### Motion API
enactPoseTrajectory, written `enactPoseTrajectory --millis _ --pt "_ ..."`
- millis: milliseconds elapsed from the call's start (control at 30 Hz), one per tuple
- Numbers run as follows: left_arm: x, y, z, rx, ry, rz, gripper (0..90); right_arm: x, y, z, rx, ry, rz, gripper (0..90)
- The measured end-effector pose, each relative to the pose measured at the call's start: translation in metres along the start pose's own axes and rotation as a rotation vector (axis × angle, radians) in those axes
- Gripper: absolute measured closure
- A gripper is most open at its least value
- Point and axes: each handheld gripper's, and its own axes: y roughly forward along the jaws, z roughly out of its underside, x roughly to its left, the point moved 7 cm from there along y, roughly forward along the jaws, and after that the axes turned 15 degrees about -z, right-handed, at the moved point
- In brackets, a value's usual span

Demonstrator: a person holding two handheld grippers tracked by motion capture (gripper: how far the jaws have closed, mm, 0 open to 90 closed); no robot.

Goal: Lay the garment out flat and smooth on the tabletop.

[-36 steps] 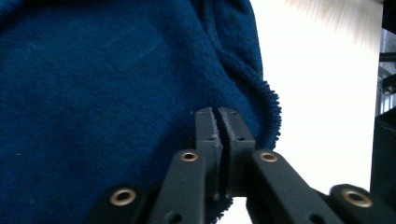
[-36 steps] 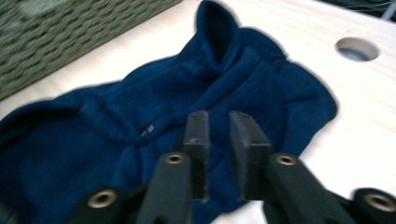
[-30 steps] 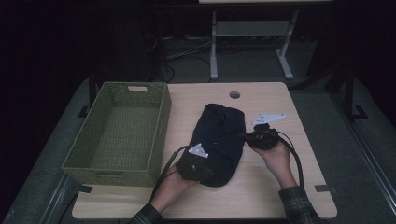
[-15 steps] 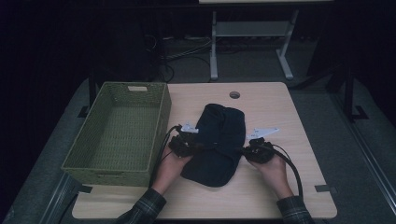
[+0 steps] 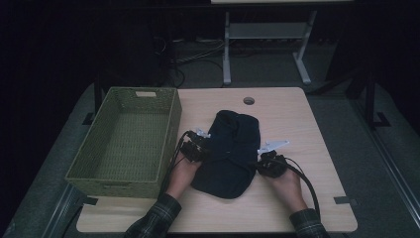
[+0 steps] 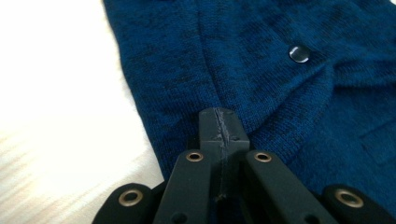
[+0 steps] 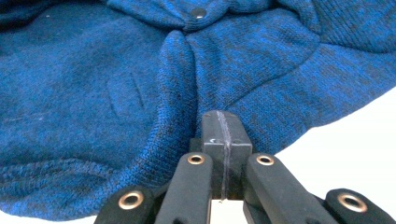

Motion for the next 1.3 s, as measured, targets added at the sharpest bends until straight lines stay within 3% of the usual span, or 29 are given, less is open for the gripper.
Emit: enactPoseTrajectory --millis 200,333,567,733,1000,1133,1300 --pt "-0.014 -0.007 0.008 0.009 0.021 0.105 90.0 -0.006 -0.010 0.006 0.011 0.014 0.037 90.0" --pt "-0.025 -0.013 0.015 0.004 0.035 0.149 90.0 -0.008 -0.020 0.016 0.002 0.033 0.044 90.0" --pt "-0.052 -0.028 0.028 -0.004 0.089 0.218 90.0 0.002 -0.035 0.034 0.028 0.034 0.053 90.0" --pt "-0.065 -0.036 0.036 -0.007 0.132 0.239 90.0 0.016 -0.044 0.047 0.050 0.021 0.049 90.0" --pt "-0.084 -0.046 0.045 -0.016 0.164 0.266 90.0 0.032 -0.057 0.065 0.065 0.015 0.029 90.0" --pt "-0.079 -0.049 0.035 -0.029 0.154 0.263 89.9 0.033 -0.068 0.049 0.001 -0.007 0.027 90.0" --pt "-0.056 -0.044 0.011 -0.063 0.111 0.200 89.7 0.006 -0.072 0.022 -0.040 0.000 0.058 90.0"
